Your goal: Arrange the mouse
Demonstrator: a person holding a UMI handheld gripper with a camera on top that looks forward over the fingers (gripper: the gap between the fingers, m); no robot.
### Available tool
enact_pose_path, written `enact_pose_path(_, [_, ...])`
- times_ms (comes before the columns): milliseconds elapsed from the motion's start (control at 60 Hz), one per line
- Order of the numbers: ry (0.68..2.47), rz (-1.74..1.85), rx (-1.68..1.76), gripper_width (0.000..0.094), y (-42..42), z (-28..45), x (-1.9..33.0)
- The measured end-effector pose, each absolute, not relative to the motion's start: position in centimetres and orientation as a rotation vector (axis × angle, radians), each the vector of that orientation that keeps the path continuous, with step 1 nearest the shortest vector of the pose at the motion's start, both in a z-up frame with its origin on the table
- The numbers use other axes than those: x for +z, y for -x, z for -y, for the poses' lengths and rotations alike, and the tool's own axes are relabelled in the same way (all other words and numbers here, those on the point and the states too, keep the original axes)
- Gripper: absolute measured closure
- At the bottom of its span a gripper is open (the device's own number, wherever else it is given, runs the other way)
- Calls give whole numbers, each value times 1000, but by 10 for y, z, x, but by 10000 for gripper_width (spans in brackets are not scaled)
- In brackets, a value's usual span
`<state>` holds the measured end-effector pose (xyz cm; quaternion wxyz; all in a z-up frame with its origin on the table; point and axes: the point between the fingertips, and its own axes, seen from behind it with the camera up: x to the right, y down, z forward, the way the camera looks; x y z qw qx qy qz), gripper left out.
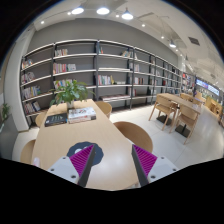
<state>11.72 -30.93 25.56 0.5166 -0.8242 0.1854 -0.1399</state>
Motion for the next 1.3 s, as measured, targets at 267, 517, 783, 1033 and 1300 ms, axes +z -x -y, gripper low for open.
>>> enact_pose_path(267, [2147, -337, -247, 210, -35, 305, 155])
enact_pose_path(517, [2310, -103, -14, 209, 128, 289, 66])
enact_pose_path(783, [2381, 28, 124, 205, 258, 228, 16])
enact_pose_path(1033, [2396, 31, 100, 212, 297, 149, -13])
enact_pose_path(1300, [2427, 92, 46, 462, 304, 120, -17])
